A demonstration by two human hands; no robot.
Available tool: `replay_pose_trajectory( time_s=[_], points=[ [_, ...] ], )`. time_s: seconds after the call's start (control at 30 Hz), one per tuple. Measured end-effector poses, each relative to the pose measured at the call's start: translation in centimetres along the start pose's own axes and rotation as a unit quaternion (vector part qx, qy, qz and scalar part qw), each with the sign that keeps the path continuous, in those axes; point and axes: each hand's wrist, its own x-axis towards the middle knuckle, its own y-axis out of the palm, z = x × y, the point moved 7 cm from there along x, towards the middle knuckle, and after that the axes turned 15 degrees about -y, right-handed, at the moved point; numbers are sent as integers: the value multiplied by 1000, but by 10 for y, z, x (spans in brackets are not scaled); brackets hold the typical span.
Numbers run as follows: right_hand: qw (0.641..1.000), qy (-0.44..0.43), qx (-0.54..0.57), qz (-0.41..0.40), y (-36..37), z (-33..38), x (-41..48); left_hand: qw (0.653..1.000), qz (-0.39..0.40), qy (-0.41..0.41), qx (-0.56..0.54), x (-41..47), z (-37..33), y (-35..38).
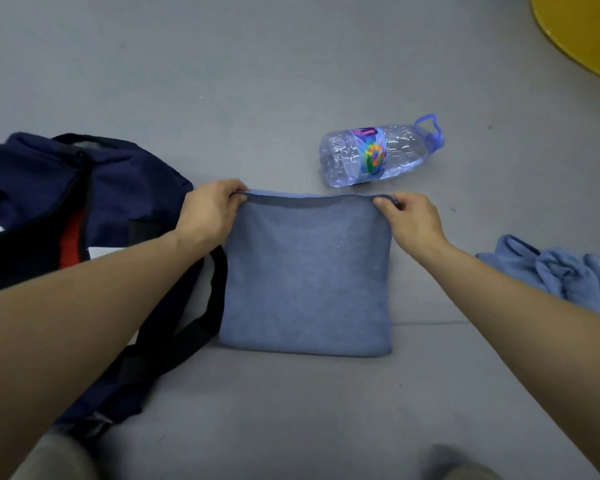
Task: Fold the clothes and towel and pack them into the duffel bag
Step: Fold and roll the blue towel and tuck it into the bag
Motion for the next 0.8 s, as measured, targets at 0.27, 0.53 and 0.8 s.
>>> replay_pose_trajectory(
  time_s=[0.27, 0.53, 0.8],
  points=[
    [996, 74, -46, -11, 21, -20, 30, 998, -12, -56, 32, 42, 6, 16],
    [906, -256, -293, 165, 108, 9, -48, 967, -44, 187, 167, -53, -18, 100],
    [866, -244, -342, 270, 116, -22, -82, 974, -9, 98, 205, -121, 47, 142]
  ],
)
